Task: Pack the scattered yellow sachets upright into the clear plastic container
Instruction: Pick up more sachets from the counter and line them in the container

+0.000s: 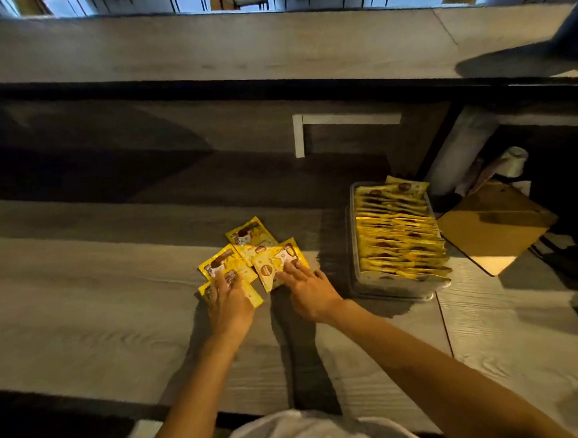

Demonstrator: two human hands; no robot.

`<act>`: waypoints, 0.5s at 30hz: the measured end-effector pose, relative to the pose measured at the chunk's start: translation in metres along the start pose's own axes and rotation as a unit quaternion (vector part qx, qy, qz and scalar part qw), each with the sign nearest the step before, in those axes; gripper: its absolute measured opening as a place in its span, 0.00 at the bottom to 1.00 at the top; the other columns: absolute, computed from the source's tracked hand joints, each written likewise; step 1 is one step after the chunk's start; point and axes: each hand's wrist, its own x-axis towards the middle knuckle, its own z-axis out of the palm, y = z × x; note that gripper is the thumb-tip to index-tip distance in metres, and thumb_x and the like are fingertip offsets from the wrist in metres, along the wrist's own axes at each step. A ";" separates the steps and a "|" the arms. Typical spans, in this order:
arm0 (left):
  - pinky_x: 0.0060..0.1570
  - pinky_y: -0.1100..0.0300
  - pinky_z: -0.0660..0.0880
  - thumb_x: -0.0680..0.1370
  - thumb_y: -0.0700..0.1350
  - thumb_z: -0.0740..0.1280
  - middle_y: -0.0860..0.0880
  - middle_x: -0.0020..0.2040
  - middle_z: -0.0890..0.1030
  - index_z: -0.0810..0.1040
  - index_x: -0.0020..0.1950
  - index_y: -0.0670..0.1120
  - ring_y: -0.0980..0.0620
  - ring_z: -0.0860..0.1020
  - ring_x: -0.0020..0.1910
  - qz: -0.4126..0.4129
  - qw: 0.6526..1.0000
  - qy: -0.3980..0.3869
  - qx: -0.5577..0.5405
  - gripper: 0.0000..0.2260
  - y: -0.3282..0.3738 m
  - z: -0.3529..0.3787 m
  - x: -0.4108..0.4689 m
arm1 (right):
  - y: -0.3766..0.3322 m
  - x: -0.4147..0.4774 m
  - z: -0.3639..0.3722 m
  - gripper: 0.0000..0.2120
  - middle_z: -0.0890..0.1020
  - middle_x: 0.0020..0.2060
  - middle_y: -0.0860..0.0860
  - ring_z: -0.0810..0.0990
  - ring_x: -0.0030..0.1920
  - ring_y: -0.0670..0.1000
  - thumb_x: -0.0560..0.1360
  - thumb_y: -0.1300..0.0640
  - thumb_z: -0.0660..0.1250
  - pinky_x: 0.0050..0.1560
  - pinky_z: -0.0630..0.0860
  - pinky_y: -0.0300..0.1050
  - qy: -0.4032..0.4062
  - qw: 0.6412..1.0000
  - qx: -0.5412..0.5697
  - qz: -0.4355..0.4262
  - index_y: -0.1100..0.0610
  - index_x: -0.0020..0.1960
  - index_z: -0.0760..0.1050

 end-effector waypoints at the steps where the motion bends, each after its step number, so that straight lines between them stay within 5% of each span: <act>1: 0.75 0.50 0.49 0.80 0.38 0.56 0.40 0.78 0.47 0.55 0.76 0.45 0.39 0.48 0.76 0.001 1.000 -0.023 0.015 0.25 -0.003 0.004 -0.003 | 0.002 -0.002 0.003 0.28 0.49 0.77 0.52 0.47 0.77 0.55 0.78 0.59 0.58 0.74 0.51 0.60 -0.003 1.000 -0.013 0.002 0.53 0.75 0.51; 9: 0.71 0.50 0.59 0.78 0.35 0.60 0.39 0.77 0.44 0.47 0.77 0.48 0.38 0.51 0.76 0.071 0.992 -0.062 0.079 0.32 0.000 0.013 -0.024 | 0.015 -0.035 0.011 0.19 0.65 0.66 0.59 0.68 0.65 0.62 0.77 0.60 0.57 0.58 0.72 0.54 0.077 0.996 -0.031 0.043 0.60 0.67 0.65; 15: 0.61 0.52 0.68 0.73 0.49 0.70 0.42 0.68 0.66 0.62 0.69 0.44 0.42 0.68 0.66 0.050 0.993 -0.045 0.098 0.29 0.011 0.001 -0.027 | 0.022 -0.043 0.015 0.16 0.68 0.65 0.59 0.77 0.56 0.63 0.77 0.58 0.60 0.53 0.76 0.56 0.093 0.992 0.028 0.077 0.62 0.62 0.69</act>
